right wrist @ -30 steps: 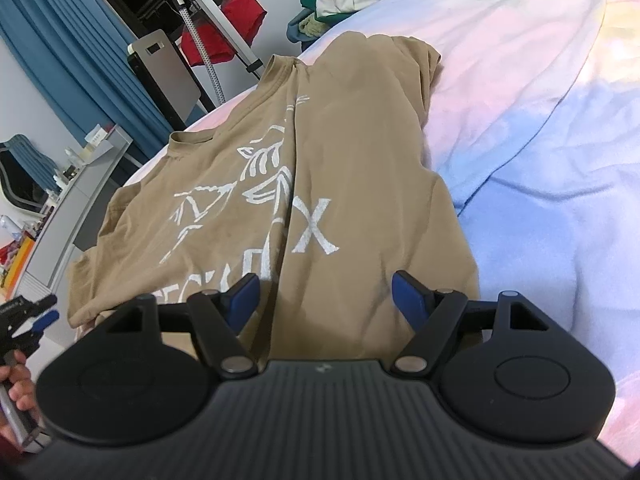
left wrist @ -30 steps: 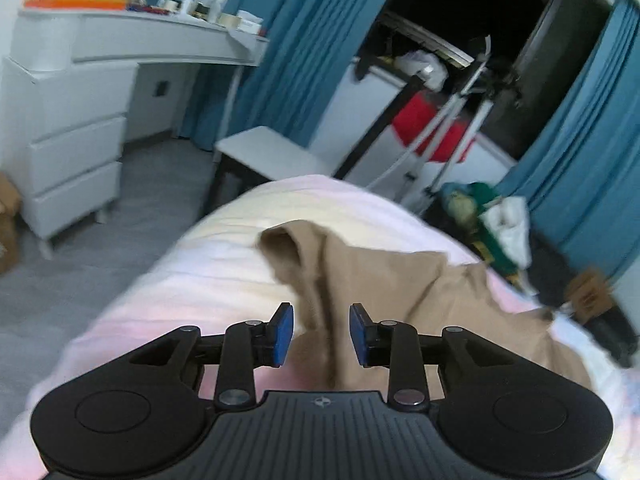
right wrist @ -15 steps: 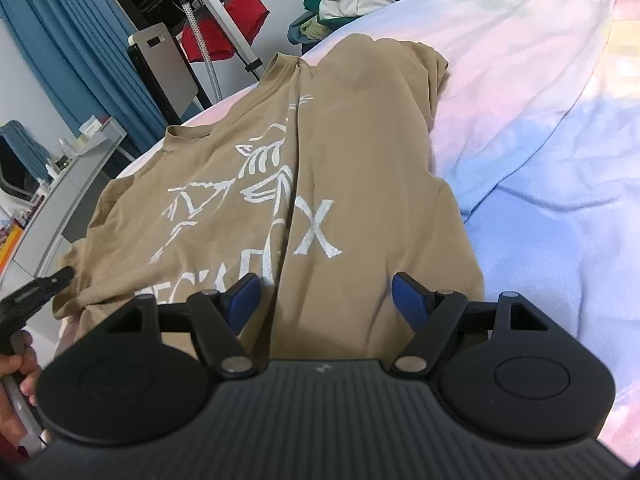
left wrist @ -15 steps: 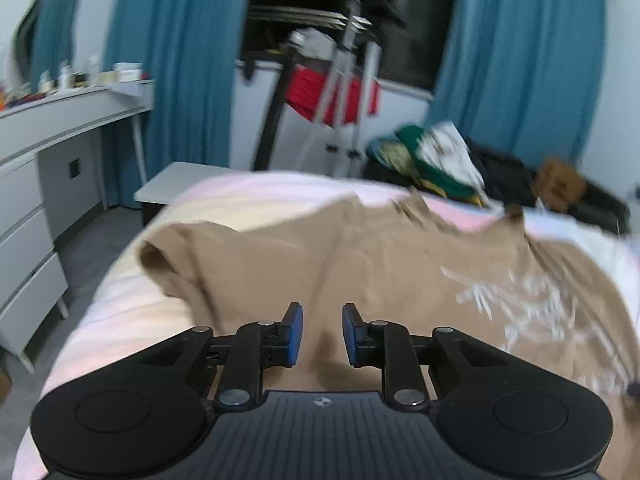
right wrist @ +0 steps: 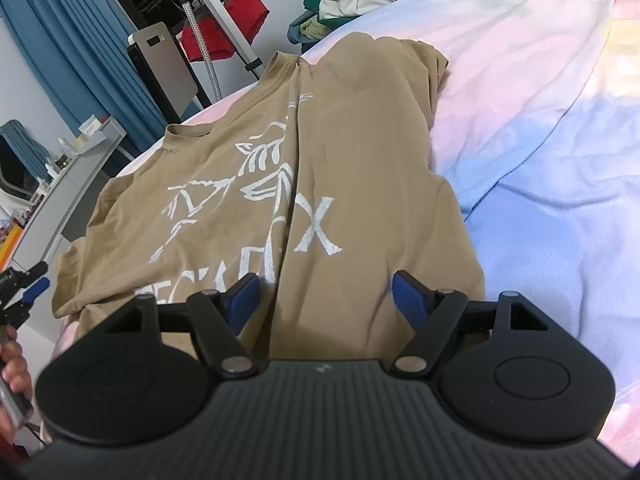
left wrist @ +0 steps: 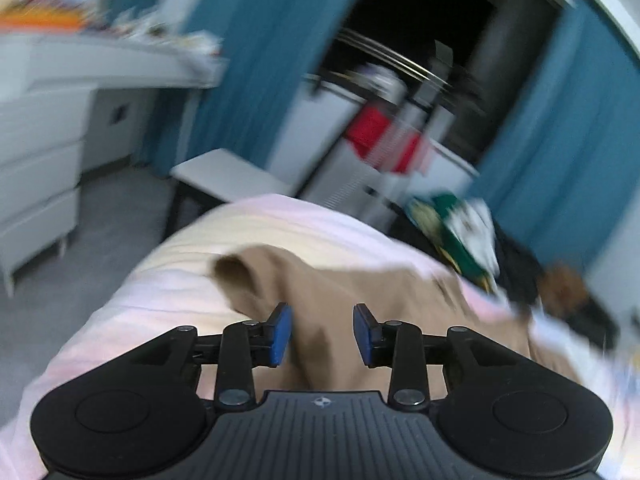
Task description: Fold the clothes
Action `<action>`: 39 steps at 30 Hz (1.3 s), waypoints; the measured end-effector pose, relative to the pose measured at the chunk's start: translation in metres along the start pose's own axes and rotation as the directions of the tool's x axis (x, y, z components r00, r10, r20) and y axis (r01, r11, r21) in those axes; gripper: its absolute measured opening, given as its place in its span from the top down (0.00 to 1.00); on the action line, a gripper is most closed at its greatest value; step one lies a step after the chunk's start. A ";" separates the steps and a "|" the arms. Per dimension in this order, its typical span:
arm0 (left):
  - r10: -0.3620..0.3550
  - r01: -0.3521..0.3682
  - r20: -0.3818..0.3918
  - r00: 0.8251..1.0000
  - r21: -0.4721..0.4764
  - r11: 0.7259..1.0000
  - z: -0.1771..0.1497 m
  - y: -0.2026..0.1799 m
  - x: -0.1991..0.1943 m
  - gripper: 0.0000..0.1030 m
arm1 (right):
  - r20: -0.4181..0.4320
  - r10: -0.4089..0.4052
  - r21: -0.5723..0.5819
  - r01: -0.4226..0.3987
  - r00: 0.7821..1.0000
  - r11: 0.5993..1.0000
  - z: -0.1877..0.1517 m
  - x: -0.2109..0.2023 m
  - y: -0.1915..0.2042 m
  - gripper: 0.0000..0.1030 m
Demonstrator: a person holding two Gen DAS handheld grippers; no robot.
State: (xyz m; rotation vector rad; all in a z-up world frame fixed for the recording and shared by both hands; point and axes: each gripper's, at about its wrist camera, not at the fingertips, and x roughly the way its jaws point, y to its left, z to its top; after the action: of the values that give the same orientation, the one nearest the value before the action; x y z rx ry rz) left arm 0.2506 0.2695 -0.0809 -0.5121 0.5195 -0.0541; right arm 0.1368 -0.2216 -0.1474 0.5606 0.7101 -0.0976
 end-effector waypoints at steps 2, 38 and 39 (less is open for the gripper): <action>0.028 -0.029 -0.012 1.000 -0.114 0.993 0.009 0.017 0.012 0.64 | 0.000 0.000 0.000 0.000 1.000 1.000 0.000 0.000 0.000 0.26; 0.084 -0.062 0.120 0.989 -0.177 0.982 0.053 0.022 0.014 0.97 | 0.018 -0.033 -0.059 0.034 0.999 0.998 -0.007 0.006 0.006 0.22; 0.084 -0.062 0.109 0.991 -0.185 0.981 0.049 0.022 0.016 0.98 | 0.019 -0.032 -0.059 0.034 0.999 0.998 -0.007 0.006 0.006 0.22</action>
State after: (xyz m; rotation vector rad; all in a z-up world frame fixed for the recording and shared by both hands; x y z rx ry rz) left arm 0.2868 0.3078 -0.0624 -0.6699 0.4305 0.0940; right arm 0.1391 -0.2129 -0.1528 0.4904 0.7028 -0.1117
